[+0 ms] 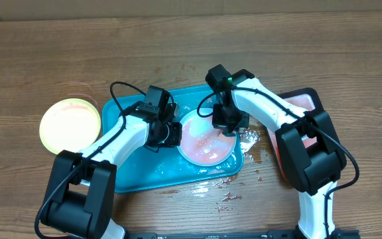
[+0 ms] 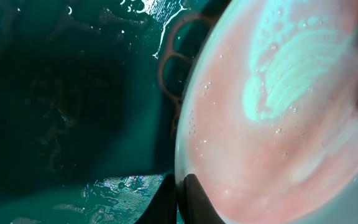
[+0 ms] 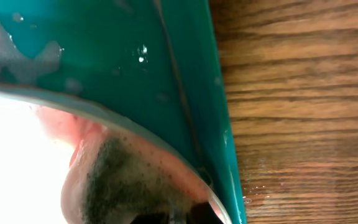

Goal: Clean dirty plates on tray and stack at the side
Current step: 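Continue scrubbing the white plate's center with the right gripper sponge, then return the green sponge to the red basin and release it, right gripper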

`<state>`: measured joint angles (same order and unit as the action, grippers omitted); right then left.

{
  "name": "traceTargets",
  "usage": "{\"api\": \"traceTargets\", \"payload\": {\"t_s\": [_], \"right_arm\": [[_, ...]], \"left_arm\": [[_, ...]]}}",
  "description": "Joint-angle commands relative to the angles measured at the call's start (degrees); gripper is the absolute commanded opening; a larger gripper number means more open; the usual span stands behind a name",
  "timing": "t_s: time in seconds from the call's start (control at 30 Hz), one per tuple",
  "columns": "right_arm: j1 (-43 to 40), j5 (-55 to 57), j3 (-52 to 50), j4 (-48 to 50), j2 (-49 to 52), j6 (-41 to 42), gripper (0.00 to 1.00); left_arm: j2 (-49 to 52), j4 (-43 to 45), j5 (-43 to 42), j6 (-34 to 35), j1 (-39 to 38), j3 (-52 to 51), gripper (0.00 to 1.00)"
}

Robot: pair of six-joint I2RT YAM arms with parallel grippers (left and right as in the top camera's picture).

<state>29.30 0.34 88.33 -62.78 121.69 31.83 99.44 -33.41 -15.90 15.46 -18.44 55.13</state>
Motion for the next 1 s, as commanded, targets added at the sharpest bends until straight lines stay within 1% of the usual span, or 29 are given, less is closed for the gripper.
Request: {"api": "traceTargets", "payload": {"t_s": [0.0, 0.43, 0.57, 0.67, 0.77, 0.83, 0.97], "right_arm": [[-1.05, 6.80, 2.69, -0.52, 2.36, -2.73, 0.04], [4.94, 6.01, 13.53, -7.74, 2.14, -4.22, 0.04], [4.92, 6.69, 15.21, -11.26, 1.95, -1.75, 0.04], [3.91, 10.40, 15.69, -14.34, 0.87, 1.29, 0.04], [2.14, 13.88, 15.69, -16.33, -1.49, 1.51, 0.04], [0.42, 16.90, 15.69, -18.21, -3.50, 4.02, 0.04], [-5.44, 18.99, 15.69, -20.76, -7.78, 4.44, 0.04]], "left_arm": [[0.57, -1.29, 4.26, -1.51, 0.52, -0.24, 0.04], [0.57, -1.29, 4.26, -1.46, 0.52, -0.24, 0.04], [0.57, -1.27, 4.28, -1.20, 0.52, -0.24, 0.04], [0.57, -1.27, 4.31, -1.07, 0.52, -0.24, 0.04], [0.57, -1.27, 4.31, -1.07, 0.52, -0.24, 0.04], [0.57, -1.27, 4.31, -1.07, 0.52, -0.24, 0.04], [0.57, -1.25, 4.31, -1.07, 0.52, -0.24, 0.04]]}}
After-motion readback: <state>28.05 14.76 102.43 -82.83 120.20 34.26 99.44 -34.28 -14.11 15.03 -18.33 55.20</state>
